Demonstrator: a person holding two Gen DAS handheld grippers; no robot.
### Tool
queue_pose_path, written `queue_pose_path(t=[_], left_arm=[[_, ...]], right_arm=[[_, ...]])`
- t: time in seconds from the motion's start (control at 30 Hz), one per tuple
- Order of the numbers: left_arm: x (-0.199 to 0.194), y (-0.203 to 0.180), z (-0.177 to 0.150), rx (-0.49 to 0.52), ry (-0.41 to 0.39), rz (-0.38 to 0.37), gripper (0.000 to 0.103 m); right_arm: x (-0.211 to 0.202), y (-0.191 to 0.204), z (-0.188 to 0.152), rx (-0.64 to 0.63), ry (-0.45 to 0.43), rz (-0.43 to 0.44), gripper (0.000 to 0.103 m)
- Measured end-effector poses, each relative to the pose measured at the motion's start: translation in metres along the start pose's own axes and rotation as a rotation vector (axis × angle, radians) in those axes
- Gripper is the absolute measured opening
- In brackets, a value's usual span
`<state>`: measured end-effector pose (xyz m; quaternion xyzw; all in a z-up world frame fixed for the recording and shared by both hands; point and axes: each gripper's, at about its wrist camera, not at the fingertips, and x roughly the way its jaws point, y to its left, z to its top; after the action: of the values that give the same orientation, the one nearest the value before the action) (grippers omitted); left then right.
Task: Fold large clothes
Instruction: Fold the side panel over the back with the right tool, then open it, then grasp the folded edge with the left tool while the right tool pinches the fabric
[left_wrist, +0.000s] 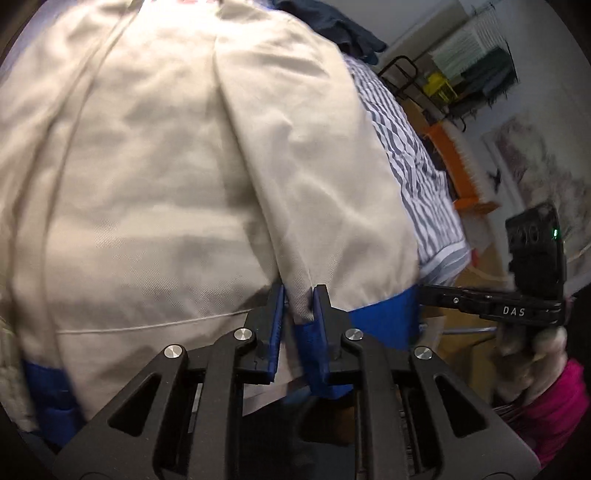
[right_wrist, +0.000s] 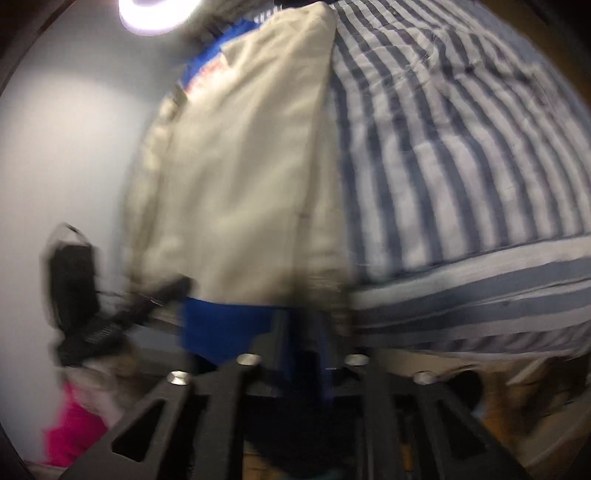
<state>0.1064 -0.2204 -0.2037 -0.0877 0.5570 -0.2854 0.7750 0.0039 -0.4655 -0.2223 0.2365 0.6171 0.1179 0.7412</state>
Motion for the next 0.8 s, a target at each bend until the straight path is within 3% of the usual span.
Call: queue_pose_path(t=[0.1, 0.2, 0.3, 0.37, 0.53, 0.6, 0.67, 0.73, 0.8], left_arm=[[-0.016, -0.016, -0.007, 0.086, -0.051, 0.043, 0.015], [-0.037, -0.03, -0.013, 0.125, -0.117, 0.049, 0.015], [-0.047, -0.044, -0.013, 0.131, -0.157, 0.027, 0.015], [-0.04, -0.061, -0.01, 0.174, -0.142, 0.015, 0.015], [-0.004, -0.094, 0.0, 0.201, -0.088, 0.021, 0.037], [0.013, -0.106, 0.006, 0.189, -0.061, 0.023, 0.038], [0.03, -0.118, 0.012, 0.182, -0.042, 0.048, 0.04], [0.047, -0.129, 0.019, 0.181, -0.028, 0.068, 0.051], [0.064, -0.139, 0.027, 0.182, -0.02, 0.118, 0.052]], right_arm=[[-0.002, 0.007, -0.003, -0.048, 0.003, -0.041, 0.009], [-0.022, 0.011, -0.006, -0.077, -0.071, 0.037, 0.031], [-0.045, 0.008, -0.004, -0.096, -0.172, 0.087, 0.04], [-0.054, 0.001, 0.001, -0.067, -0.208, 0.087, 0.041], [-0.089, -0.016, 0.01, -0.003, -0.326, 0.078, 0.052], [-0.102, -0.02, 0.012, 0.009, -0.368, 0.05, 0.053], [-0.11, -0.025, 0.013, 0.018, -0.398, 0.04, 0.054], [-0.113, -0.029, 0.014, 0.032, -0.412, 0.03, 0.054], [-0.118, -0.039, 0.017, 0.039, -0.42, 0.02, 0.054]])
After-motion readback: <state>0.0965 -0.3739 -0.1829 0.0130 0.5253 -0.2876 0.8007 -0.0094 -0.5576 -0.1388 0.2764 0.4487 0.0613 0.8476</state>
